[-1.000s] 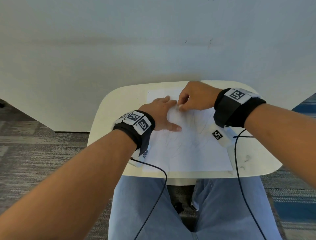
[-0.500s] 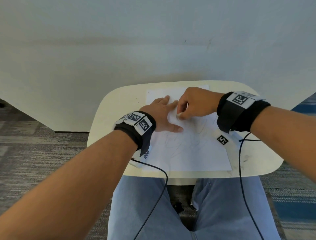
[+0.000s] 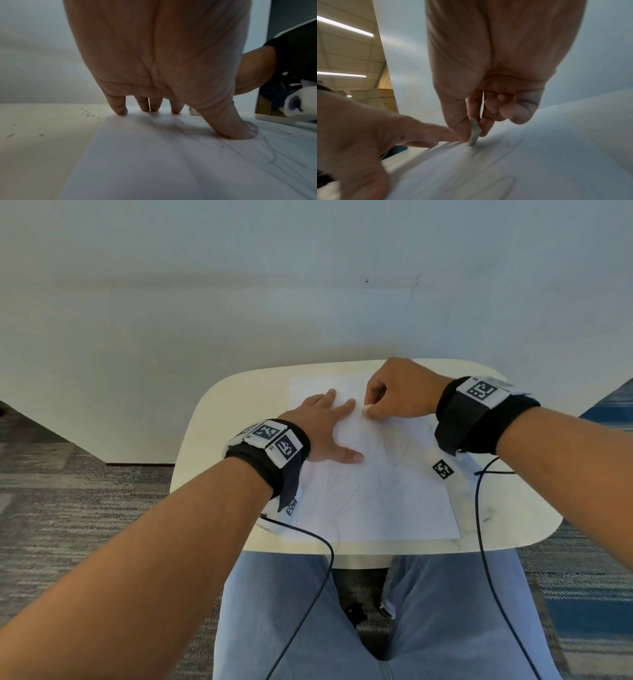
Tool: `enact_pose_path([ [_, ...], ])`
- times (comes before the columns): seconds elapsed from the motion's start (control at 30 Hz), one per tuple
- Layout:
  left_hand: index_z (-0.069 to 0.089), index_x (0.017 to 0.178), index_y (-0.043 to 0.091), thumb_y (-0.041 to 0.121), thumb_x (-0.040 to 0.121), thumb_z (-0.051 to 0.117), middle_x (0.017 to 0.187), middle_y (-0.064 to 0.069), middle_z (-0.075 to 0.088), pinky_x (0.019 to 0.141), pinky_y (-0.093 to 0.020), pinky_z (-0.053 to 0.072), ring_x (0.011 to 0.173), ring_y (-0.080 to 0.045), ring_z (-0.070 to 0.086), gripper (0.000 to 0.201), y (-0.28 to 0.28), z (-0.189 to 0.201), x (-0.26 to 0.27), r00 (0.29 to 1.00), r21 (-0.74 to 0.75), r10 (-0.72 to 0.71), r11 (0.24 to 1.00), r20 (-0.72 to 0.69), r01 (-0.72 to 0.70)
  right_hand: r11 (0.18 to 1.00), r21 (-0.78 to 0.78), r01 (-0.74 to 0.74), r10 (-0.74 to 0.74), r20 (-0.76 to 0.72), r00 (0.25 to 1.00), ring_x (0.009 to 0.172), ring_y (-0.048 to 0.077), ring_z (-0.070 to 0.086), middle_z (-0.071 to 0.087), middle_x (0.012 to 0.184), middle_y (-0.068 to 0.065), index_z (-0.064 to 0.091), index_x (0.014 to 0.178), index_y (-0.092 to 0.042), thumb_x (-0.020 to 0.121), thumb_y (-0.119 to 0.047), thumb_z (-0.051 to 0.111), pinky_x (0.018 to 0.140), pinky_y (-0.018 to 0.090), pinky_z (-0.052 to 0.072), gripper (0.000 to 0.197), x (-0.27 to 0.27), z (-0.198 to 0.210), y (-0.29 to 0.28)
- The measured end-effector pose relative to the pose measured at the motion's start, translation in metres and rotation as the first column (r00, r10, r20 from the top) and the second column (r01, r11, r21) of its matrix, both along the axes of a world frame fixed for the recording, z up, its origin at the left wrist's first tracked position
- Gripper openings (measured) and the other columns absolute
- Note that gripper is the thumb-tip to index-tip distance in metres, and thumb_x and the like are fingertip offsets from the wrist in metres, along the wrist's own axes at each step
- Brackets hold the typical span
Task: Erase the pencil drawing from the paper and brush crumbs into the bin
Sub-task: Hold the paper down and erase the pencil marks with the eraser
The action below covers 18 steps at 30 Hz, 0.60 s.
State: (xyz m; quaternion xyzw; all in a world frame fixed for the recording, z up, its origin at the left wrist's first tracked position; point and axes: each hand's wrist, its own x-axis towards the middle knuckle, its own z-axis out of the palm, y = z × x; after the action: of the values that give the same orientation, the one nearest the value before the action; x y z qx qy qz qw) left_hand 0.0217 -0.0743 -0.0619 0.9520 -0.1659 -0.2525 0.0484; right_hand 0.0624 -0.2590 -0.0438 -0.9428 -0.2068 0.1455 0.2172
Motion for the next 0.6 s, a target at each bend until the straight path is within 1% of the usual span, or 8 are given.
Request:
enact_pose_path([
  [0.1,-0.005,0.156,0.037,0.077,0.076,0.059,0.165,0.001,-0.013,0.118,-0.050,0.016,0.151,-0.018,-0.009,0.110,0.000,0.000,0.001,1.000,0.013,-0.004,1.000,-0.011,0.004,0.995,-0.036,-0.089,0.084,-0.116,0.990,0.062,0.010,0.058,0.070,0.071,-0.007,0.074,0.072,-0.022,0.078,-0.032,0.077,0.063,0.030,0.051,0.012,-0.007,0.000,0.002],
  [0.17,-0.005,0.155,0.039,0.077,0.075,0.058,0.165,0.002,-0.013,0.118,-0.050,0.016,0.151,-0.017,-0.009,0.109,0.000,0.000,0.001,1.000,0.012,0.003,1.000,-0.013,-0.003,0.999,-0.048,-0.022,0.019,-0.065,0.998,0.068,0.013,0.063,0.070,0.073,-0.007,0.075,0.075,-0.020,0.078,-0.032,0.076,0.066,0.030,0.052,0.013,0.000,0.004,-0.004],
  [0.23,-0.005,0.156,0.038,0.077,0.076,0.059,0.165,0.002,-0.013,0.118,-0.049,0.016,0.151,-0.017,-0.009,0.109,-0.001,0.000,0.001,1.000,0.007,0.004,1.000,-0.011,-0.004,0.999,-0.035,0.026,-0.025,0.022,0.999,0.069,0.013,0.063,0.068,0.071,-0.008,0.075,0.074,-0.017,0.079,-0.028,0.075,0.066,0.028,0.049,0.012,0.003,0.004,-0.006],
  [0.3,-0.005,0.156,0.038,0.076,0.076,0.059,0.165,0.002,-0.013,0.119,-0.049,0.015,0.151,-0.017,-0.009,0.109,-0.001,0.000,0.000,1.000,0.007,-0.001,1.000,-0.012,0.001,0.999,-0.034,-0.030,0.031,0.001,1.000,0.064,0.008,0.058,0.066,0.070,-0.009,0.073,0.073,-0.018,0.080,-0.027,0.075,0.064,0.025,0.045,0.011,-0.002,0.002,-0.003],
  [0.37,-0.005,0.156,0.037,0.076,0.076,0.059,0.165,0.001,-0.013,0.119,-0.049,0.016,0.151,-0.018,-0.009,0.109,-0.001,0.000,0.000,1.000,0.009,-0.005,1.000,-0.011,0.005,0.991,-0.065,-0.117,0.112,-0.082,0.990,0.065,0.006,0.059,0.069,0.072,-0.009,0.075,0.076,-0.019,0.079,-0.033,0.076,0.064,0.023,0.047,0.014,-0.009,0.000,0.000],
  [0.43,-0.005,0.156,0.037,0.076,0.076,0.059,0.165,0.001,-0.013,0.119,-0.049,0.016,0.151,-0.017,-0.009,0.110,0.000,0.000,0.000,1.000,0.006,-0.002,1.000,-0.011,0.002,0.993,-0.083,-0.083,0.076,-0.077,0.994,0.067,0.008,0.061,0.070,0.073,-0.009,0.075,0.075,-0.020,0.079,-0.035,0.075,0.066,0.025,0.049,0.015,-0.004,0.002,-0.007],
  [0.53,-0.005,0.156,0.038,0.077,0.075,0.059,0.165,0.002,-0.013,0.119,-0.049,0.015,0.151,-0.016,-0.009,0.110,0.000,0.000,0.000,1.000,-0.002,0.003,1.000,-0.010,-0.003,0.997,-0.069,0.030,-0.027,0.042,0.999,0.065,0.010,0.060,0.068,0.069,-0.008,0.075,0.074,-0.015,0.079,-0.028,0.074,0.067,0.027,0.047,0.014,0.005,0.004,-0.016],
  [0.6,-0.005,0.156,0.038,0.076,0.076,0.059,0.165,0.002,-0.013,0.118,-0.049,0.015,0.151,-0.016,-0.009,0.110,0.000,0.000,0.000,1.000,0.002,0.001,1.000,-0.010,-0.001,0.997,-0.076,-0.030,0.031,0.006,1.000,0.067,0.011,0.060,0.069,0.072,-0.007,0.075,0.076,-0.016,0.079,-0.028,0.074,0.065,0.024,0.046,0.013,0.000,0.003,-0.015],
])
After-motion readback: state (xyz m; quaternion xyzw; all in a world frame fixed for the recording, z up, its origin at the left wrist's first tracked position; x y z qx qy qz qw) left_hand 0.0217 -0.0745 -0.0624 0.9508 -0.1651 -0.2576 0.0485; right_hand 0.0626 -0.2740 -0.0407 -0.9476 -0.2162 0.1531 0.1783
